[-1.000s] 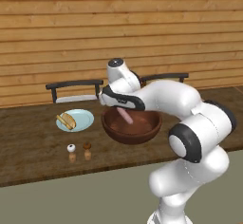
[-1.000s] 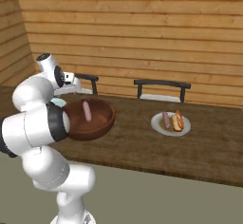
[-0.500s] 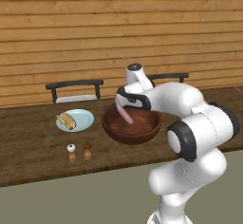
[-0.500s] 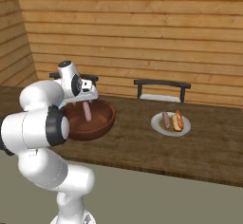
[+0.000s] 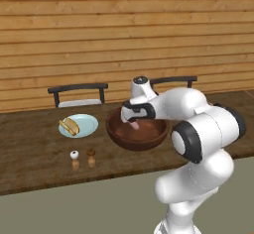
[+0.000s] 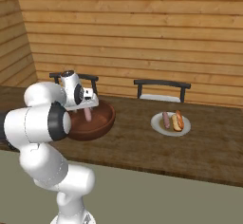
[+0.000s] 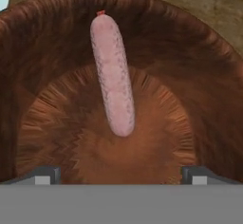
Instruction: Place one bun and one sausage from the bowl on each plate.
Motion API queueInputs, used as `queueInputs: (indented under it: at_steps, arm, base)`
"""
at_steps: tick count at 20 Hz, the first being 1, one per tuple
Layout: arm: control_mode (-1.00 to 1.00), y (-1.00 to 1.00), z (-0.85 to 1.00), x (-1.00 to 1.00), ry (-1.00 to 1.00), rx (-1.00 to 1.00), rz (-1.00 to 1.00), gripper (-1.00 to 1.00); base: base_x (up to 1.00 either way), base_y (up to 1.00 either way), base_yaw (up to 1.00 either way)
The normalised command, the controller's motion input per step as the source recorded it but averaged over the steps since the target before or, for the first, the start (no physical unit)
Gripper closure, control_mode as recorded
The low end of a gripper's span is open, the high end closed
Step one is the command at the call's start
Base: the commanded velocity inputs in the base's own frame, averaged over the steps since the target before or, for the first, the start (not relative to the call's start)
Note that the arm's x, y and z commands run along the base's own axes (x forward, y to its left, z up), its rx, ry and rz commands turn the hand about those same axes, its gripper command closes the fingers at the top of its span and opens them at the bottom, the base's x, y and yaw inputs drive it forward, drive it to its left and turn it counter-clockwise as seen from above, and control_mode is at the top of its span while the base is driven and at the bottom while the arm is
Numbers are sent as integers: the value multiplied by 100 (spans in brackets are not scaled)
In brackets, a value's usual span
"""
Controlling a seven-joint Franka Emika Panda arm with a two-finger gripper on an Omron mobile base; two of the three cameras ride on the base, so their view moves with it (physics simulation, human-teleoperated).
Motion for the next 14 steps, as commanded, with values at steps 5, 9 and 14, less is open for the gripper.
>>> queueInputs:
  at_steps: [5,9,14]
  arm:
    - [-100,0,-36,12,0,0,0,-100]
    - [-100,0,-28,14,-6,0,0,-100]
    - [-100,0,-30,34,-5,0,0,-100]
  base:
    - [0,0,0]
    - [0,0,0]
    - [0,0,0]
